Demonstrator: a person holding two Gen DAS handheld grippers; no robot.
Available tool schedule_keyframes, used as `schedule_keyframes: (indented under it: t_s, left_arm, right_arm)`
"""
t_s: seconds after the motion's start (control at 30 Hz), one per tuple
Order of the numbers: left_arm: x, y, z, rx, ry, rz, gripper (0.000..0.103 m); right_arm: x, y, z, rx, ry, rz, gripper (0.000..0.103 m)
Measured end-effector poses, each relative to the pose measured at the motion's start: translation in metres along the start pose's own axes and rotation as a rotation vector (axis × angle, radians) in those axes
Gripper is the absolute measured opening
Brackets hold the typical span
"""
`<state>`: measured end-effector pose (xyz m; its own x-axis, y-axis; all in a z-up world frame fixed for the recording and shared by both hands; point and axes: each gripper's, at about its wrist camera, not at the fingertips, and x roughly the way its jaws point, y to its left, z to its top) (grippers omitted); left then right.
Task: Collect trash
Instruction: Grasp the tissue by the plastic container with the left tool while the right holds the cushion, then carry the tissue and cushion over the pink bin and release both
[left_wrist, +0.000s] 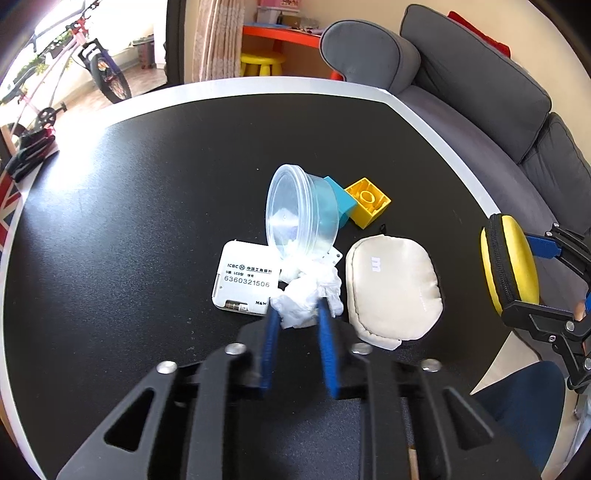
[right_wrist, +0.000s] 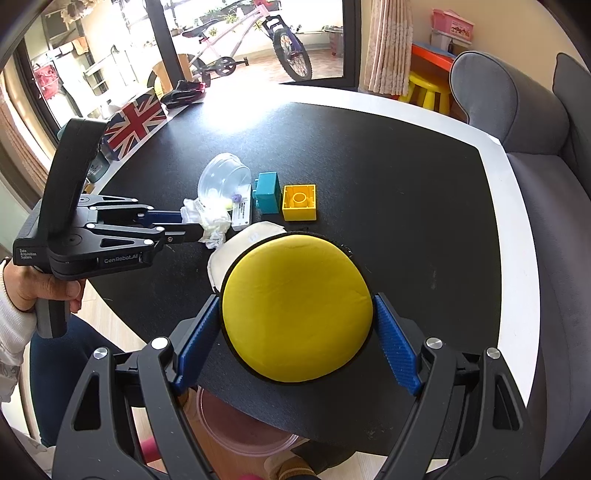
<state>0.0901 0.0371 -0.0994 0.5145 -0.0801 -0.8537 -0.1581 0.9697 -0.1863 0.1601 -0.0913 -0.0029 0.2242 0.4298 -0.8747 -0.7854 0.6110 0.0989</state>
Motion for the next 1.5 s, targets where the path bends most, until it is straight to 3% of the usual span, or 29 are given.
schedule_keyframes:
  t_s: [0.13,0.6,0.97,1.23,1.5]
  left_arm:
    - [-0.007,-0.003,-0.001,0.008,-0.014,-0.009,0.005]
    - [-0.077,-0.025,-0.019,0.058,-0.110,-0.040,0.005]
    - [-0.129,-0.050,-0.057,0.101,-0.152,-0.072,0.005]
    - [-0.132,-0.062,-0.090,0.106,-0.131,-0.091,0.005]
    - [-0.125,-0.069,-0.119,0.092,-0.104,-0.100,0.005]
  right_arm:
    - [-0.001,0.003,0.002,-0.002,-0.009,0.004,0.080]
    - [-0.030,0.015,-0.005,-0.013,-0.061,0.002,0.080]
    - [-0.066,0.036,-0.042,-0.026,-0.095,0.013,0.080]
    - [-0.081,0.049,-0.075,-0.024,-0.093,0.039,0.080]
    - [-0.063,0.059,-0.114,-0.012,-0.013,0.078,0.080]
